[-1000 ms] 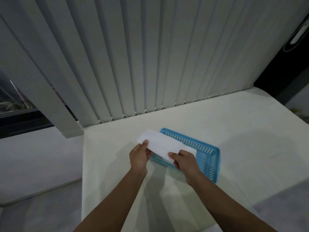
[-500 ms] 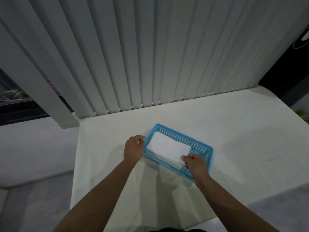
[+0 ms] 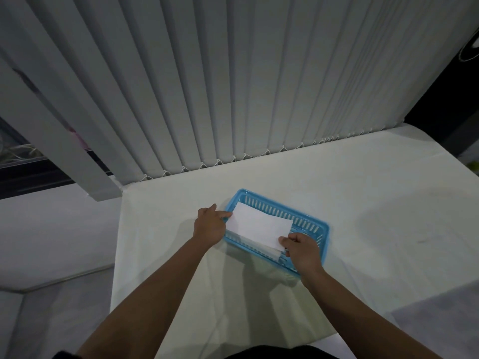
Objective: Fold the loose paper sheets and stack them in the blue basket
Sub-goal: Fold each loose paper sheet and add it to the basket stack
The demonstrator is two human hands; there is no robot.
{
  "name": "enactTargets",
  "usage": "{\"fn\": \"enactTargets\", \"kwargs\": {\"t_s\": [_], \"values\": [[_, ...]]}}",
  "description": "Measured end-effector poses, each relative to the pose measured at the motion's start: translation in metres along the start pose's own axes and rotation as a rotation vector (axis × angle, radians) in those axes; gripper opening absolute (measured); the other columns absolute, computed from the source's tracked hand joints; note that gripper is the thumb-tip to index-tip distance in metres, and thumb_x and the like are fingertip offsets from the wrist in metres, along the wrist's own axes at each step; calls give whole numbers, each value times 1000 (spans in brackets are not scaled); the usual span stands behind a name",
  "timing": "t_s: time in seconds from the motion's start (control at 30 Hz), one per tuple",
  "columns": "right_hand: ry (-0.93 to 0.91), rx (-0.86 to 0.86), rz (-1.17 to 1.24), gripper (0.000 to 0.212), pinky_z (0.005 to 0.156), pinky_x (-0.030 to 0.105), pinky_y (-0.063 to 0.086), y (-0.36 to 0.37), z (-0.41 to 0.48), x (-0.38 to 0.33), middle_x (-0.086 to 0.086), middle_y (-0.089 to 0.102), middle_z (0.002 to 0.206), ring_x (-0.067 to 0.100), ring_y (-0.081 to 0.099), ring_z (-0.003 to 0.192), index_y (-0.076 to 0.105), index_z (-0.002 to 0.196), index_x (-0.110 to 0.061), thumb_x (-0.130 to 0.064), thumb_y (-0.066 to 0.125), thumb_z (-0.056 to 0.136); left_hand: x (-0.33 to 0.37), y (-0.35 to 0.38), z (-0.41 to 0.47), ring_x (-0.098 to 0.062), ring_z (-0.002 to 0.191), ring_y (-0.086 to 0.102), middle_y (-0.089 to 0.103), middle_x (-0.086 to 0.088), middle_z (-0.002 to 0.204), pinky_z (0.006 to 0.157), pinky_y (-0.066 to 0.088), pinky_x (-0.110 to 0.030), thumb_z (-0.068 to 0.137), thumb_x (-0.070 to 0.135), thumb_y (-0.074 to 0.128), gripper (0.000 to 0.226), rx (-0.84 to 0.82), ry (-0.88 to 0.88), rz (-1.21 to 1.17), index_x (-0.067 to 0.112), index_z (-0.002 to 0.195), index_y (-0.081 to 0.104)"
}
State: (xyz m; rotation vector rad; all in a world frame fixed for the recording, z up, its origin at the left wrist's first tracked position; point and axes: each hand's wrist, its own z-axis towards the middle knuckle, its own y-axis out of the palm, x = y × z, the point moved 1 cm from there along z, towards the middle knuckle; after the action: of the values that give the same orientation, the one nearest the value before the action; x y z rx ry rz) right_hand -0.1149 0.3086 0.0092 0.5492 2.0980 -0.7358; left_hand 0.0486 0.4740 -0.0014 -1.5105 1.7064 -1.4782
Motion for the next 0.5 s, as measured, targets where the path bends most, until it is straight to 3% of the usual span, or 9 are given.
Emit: {"fn": "enactTargets", "kwargs": {"t_s": [0.17, 0.33, 0.5], "values": [[19, -8, 30, 18, 72, 34, 45, 4, 1, -1, 3, 60, 65, 20, 56, 63, 61, 69, -13, -16, 70, 85, 4, -2, -4, -27, 143, 20, 25, -5, 158, 114, 29, -34, 100, 13, 31, 46, 5, -24, -14, 32, 138, 47], [60, -22, 74, 12, 60, 29, 42, 4, 4, 0, 5, 60, 63, 19, 53, 58, 64, 80, -6, -16, 70, 85, 8, -5, -7, -26, 143, 19, 23, -5, 159, 115, 26, -35, 101, 14, 27, 46, -17, -32, -11, 31, 140, 45], [53, 14, 28, 22, 72, 33, 46, 4, 7, 0, 3, 64, 70, 18, 57, 65, 66, 77, -8, -28, 74, 81, 10, -7, -7, -26, 143, 20, 24, -5, 159, 115, 26, -36, 101, 17, 25, 46, -12, -28, -17, 31, 140, 44]]}}
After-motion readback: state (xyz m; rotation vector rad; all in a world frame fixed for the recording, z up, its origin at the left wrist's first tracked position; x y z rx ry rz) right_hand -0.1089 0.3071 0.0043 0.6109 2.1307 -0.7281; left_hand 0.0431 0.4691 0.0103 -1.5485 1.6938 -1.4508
